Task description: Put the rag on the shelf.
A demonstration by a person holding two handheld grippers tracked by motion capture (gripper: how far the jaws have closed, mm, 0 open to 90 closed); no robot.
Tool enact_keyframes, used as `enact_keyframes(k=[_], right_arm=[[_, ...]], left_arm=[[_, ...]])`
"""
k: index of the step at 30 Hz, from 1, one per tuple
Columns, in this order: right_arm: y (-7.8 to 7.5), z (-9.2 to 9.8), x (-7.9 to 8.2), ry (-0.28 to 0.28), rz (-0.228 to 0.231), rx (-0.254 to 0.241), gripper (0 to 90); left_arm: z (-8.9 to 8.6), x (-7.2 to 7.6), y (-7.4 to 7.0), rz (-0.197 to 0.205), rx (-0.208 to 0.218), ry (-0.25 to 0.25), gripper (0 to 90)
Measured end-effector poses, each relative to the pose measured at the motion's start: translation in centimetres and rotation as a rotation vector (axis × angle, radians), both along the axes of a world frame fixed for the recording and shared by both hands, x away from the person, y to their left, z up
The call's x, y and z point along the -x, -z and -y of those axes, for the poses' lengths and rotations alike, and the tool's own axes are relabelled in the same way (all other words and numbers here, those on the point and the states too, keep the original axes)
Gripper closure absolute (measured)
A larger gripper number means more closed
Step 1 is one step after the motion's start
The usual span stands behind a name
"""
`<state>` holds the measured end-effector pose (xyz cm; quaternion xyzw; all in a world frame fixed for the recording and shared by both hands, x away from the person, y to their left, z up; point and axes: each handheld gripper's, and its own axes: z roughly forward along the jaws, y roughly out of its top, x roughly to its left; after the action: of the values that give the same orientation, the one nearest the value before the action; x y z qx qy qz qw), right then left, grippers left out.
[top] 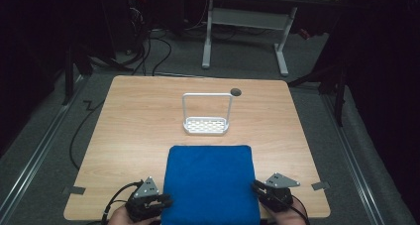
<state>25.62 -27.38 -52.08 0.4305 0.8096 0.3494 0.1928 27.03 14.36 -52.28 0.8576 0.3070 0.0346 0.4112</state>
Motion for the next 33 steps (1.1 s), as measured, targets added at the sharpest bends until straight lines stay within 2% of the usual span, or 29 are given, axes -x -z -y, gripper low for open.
enact_keyframes(k=[3,5,11,13,15,17,22,25,27,29,30,33], right_arm=[[-0.1,0.3,-0.3,0.007,0.009,-0.033,71.6],[0.0,0.5,-0.5,0.018,0.02,-0.049,70.7],[0.0,0.5,-0.9,0.019,0.019,-0.063,70.1],[0.0,0.5,-0.9,0.011,0.021,-0.064,69.8],[0.0,0.5,-1.0,0.008,0.017,-0.066,69.9],[0.0,0.6,-1.0,0.011,0.015,-0.074,70.4],[0.0,0.8,-1.1,0.032,0.015,-0.08,73.0],[0.1,1.0,-1.2,0.044,0.02,-0.094,73.4],[0.0,1.0,-1.3,0.053,0.022,-0.098,72.6],[-0.1,1.0,-1.6,0.06,0.023,-0.104,73.0],[-0.1,0.9,-2.0,0.065,0.033,-0.089,73.5],[-0.1,0.8,-2.6,0.084,0.029,-0.098,72.4]], left_arm=[[-0.8,-1.0,-0.2,0.023,0.036,-0.075,64.4],[-1.4,-2.1,-0.1,0.021,0.058,-0.132,63.0],[-1.5,-6.1,-0.1,0.023,0.08,-0.253,62.1],[-1.3,-7.5,0.0,0.016,0.07,-0.29,62.6],[-0.7,-9.1,0.2,0.011,0.06,-0.307,62.7],[-0.1,-10.5,0.3,0.018,0.023,-0.321,63.3],[1.3,-12.9,0.5,0.012,0.044,-0.327,62.6],[2.0,-13.5,0.9,0.015,0.019,-0.32,63.5],[2.3,-13.5,1.1,0.026,0.017,-0.32,65.8],[2.6,-13.3,1.1,0.052,-0.01,-0.326,73.6],[2.6,-13.2,1.1,0.064,-0.023,-0.319,77.5],[2.5,-13.2,1.2,0.059,-0.011,-0.326,81.2]])
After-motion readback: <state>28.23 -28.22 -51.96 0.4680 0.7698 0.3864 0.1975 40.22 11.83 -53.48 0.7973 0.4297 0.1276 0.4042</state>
